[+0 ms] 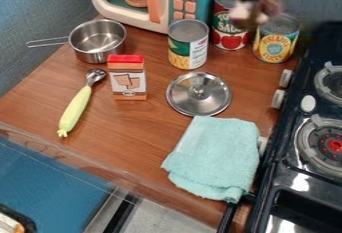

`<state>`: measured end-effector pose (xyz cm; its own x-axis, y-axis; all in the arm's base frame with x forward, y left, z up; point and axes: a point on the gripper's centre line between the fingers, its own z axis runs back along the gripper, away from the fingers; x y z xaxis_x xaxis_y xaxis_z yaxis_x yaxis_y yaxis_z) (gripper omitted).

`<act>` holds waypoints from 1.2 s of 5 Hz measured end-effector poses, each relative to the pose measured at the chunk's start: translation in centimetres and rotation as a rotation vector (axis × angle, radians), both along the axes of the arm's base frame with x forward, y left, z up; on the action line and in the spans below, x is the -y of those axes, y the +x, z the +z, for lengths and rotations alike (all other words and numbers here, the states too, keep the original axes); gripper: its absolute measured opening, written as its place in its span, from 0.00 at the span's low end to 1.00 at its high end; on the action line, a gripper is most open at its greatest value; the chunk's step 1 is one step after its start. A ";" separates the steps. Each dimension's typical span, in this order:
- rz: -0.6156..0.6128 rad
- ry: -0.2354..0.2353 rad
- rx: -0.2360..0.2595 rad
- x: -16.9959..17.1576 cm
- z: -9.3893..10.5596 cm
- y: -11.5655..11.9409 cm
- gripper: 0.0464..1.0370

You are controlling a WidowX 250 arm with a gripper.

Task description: Put the brown thing to the silver pot

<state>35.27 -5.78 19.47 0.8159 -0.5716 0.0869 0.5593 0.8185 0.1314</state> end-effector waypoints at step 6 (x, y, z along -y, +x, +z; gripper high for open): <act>0.439 -0.036 -0.104 -17.8 -3.2 2.9 0.02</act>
<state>38.16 12.05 16.26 0.9859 -0.1672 0.0048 0.1666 0.9842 0.0603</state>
